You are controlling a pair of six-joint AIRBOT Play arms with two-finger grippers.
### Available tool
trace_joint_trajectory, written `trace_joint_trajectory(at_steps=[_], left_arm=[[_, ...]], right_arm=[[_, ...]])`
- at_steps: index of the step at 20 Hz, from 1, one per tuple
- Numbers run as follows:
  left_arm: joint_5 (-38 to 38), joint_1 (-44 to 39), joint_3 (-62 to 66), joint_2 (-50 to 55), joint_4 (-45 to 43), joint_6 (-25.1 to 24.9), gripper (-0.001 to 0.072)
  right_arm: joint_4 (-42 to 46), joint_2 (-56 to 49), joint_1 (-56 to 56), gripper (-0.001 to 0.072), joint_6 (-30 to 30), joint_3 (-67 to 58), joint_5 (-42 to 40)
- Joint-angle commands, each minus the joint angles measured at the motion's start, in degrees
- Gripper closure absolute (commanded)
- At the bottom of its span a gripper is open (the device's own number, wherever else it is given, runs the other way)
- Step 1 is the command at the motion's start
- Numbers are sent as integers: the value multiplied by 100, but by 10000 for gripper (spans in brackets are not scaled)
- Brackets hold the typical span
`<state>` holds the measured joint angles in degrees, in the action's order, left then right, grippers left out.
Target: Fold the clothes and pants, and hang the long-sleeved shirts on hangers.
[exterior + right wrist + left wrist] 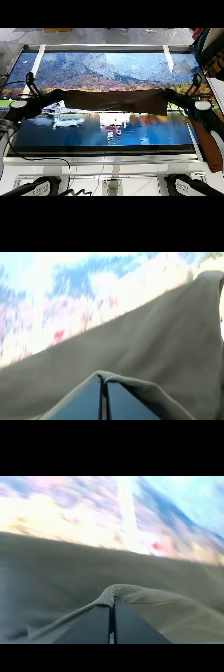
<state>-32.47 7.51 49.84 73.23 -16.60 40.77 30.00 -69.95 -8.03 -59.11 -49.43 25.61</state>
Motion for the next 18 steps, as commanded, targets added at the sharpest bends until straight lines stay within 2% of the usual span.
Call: trace_joint_trajectory(at_steps=[1, 7, 12, 13, 14, 15, 16, 18], left_arm=[[1248, -284, 15, 531, 597, 210, 697], [1298, -326, 621, 1480, 940, 208, 696], [1298, -496, 970, 2105, 1023, 208, 690], [1298, -551, 1012, 2199, 1021, 201, 557], [1292, -597, 1047, 2264, 1016, 153, 223], [1292, -632, 1069, 2284, 1014, 59, 6], [1231, -632, 1091, 2267, 909, -74, -7], [953, -538, 1102, 2146, 492, -160, -5]], right_arm=[[2, -1294, 81, 705, -732, -1191, -188], [68, -2583, 81, 704, -780, -2575, -39], [304, -3053, 81, 700, -778, -2647, -315], [398, -3071, 81, 664, -774, -2645, -302], [483, -3069, 81, 442, -774, -2647, -221], [505, -3069, 81, 122, -772, -2651, -129], [516, -3064, 81, 55, -772, -2651, -39], [627, -3040, 74, 55, -772, -2653, 173]])
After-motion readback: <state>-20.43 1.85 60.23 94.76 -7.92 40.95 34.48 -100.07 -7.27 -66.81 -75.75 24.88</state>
